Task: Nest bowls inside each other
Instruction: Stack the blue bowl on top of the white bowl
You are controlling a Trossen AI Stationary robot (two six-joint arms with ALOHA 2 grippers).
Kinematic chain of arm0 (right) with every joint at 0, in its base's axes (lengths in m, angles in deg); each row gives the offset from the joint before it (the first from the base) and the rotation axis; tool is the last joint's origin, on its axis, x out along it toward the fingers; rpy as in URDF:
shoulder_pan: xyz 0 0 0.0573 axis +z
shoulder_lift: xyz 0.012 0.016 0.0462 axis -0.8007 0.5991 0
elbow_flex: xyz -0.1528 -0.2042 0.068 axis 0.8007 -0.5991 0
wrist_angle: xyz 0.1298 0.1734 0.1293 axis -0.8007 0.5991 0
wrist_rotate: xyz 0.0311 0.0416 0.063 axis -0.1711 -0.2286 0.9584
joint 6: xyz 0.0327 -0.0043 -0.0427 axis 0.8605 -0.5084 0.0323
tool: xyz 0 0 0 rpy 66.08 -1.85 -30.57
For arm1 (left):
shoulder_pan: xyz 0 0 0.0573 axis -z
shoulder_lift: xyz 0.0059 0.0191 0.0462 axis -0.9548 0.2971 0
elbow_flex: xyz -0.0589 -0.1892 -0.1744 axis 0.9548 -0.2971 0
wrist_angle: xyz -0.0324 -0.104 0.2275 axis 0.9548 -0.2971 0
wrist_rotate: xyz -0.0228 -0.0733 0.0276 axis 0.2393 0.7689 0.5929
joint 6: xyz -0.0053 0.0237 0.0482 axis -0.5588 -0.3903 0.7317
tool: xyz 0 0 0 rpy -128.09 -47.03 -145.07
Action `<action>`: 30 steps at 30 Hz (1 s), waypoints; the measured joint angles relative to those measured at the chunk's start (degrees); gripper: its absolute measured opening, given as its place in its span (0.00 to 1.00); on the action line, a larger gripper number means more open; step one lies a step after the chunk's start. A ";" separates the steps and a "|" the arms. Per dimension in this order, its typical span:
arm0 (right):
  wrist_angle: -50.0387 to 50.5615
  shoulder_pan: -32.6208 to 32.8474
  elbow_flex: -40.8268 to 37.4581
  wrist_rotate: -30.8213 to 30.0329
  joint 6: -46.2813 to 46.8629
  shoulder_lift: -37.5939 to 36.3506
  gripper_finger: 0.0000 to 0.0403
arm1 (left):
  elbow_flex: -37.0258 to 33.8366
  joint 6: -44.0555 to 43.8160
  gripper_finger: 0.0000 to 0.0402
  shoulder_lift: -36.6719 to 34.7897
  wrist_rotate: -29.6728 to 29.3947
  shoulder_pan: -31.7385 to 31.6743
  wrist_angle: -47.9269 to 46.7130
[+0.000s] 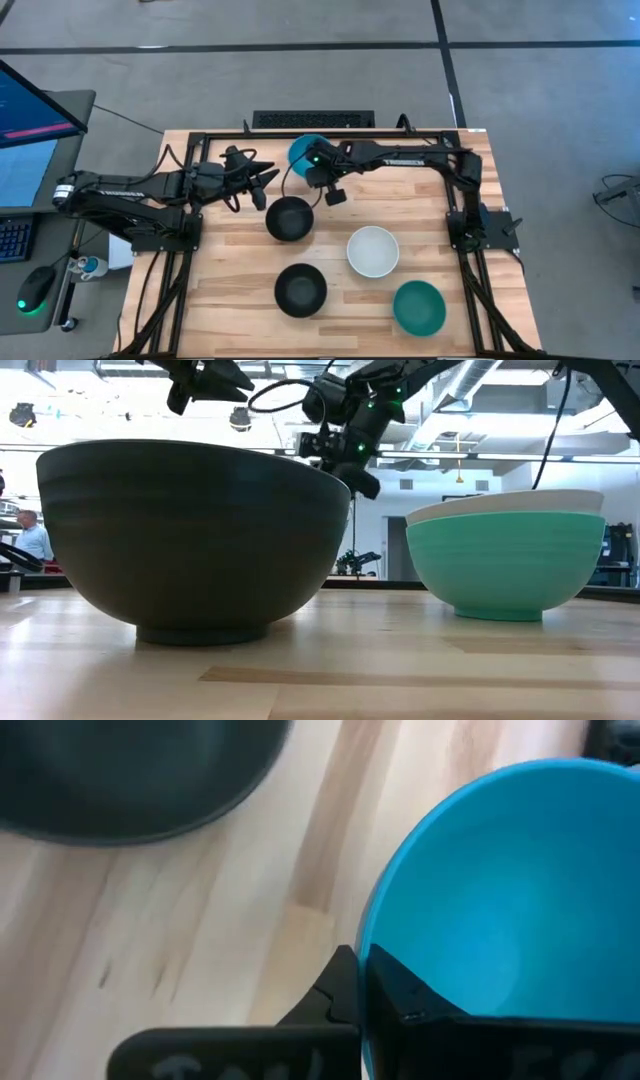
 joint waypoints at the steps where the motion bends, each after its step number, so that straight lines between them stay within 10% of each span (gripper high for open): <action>1: 0.32 -0.05 0.01 0.20 0.04 -0.55 0.03 | -0.01 0.17 0.29 -0.23 -0.04 0.00 -0.33; 30: 18.77 11.57 0.04 2.71 7.29 -12.26 0.03 | -0.02 2.69 0.29 -5.06 -2.73 0.22 -5.61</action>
